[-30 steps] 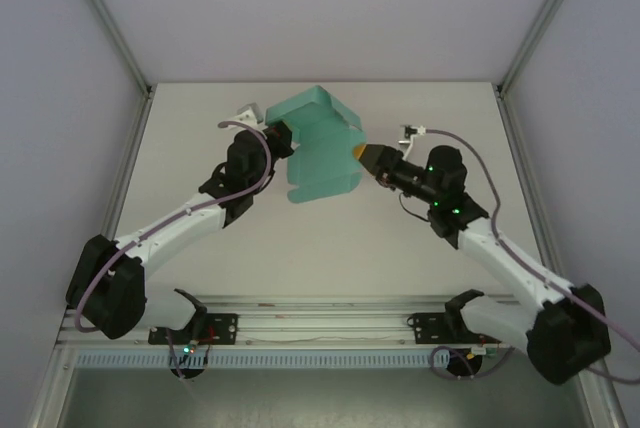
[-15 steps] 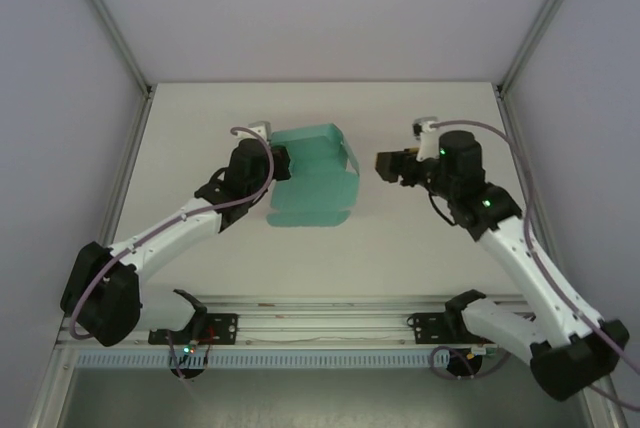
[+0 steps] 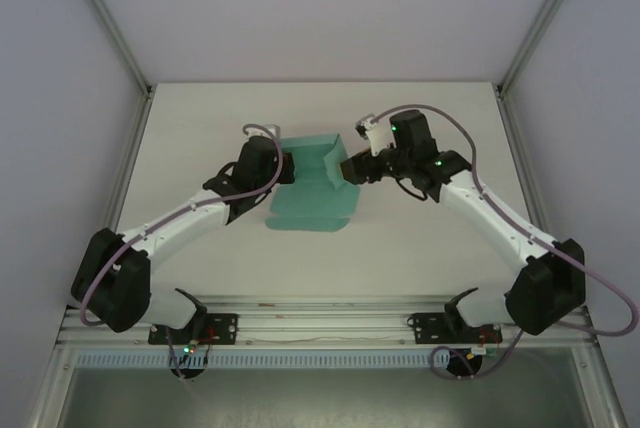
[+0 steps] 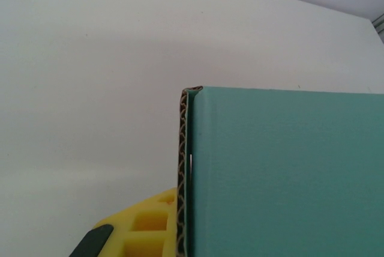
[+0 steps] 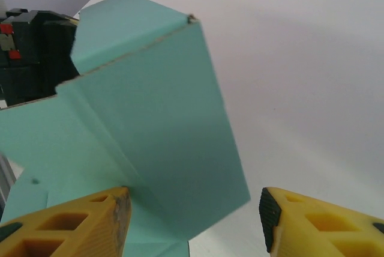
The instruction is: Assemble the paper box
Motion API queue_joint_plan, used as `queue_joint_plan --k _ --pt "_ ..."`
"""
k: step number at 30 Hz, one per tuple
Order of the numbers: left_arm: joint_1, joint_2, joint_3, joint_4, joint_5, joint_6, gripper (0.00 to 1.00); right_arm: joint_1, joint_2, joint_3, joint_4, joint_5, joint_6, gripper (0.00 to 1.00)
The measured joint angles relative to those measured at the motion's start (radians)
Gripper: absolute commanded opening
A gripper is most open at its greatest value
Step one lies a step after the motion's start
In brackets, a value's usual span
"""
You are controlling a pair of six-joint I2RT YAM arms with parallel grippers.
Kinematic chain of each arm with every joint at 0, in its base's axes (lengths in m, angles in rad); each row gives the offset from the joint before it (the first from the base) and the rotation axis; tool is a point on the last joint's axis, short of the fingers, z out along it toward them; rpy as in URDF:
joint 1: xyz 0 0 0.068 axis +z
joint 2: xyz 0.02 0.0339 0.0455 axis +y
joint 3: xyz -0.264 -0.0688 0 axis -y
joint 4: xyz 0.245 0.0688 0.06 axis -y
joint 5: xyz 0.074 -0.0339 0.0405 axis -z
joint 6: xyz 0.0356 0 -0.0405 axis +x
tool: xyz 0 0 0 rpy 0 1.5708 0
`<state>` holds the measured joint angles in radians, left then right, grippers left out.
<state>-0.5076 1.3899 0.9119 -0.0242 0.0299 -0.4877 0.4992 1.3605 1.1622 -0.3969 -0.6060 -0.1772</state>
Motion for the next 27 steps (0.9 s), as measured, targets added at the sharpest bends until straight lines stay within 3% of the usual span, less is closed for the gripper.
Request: queue_joint_plan --k 15,20,24,27 --pt "-0.01 0.002 0.045 -0.093 -0.074 0.009 0.0 0.129 0.089 0.029 0.084 0.283 0.064 0.49" --pt "-0.035 0.008 0.066 -0.116 -0.114 0.019 0.0 0.145 0.145 0.053 0.101 0.434 0.117 0.33" --pt "-0.049 0.024 0.095 -0.145 -0.158 0.019 0.0 0.19 0.192 0.085 0.112 0.63 0.144 0.08" --pt "-0.069 0.029 0.119 -0.17 -0.179 0.009 0.0 0.222 0.228 0.097 0.122 0.808 0.18 0.04"
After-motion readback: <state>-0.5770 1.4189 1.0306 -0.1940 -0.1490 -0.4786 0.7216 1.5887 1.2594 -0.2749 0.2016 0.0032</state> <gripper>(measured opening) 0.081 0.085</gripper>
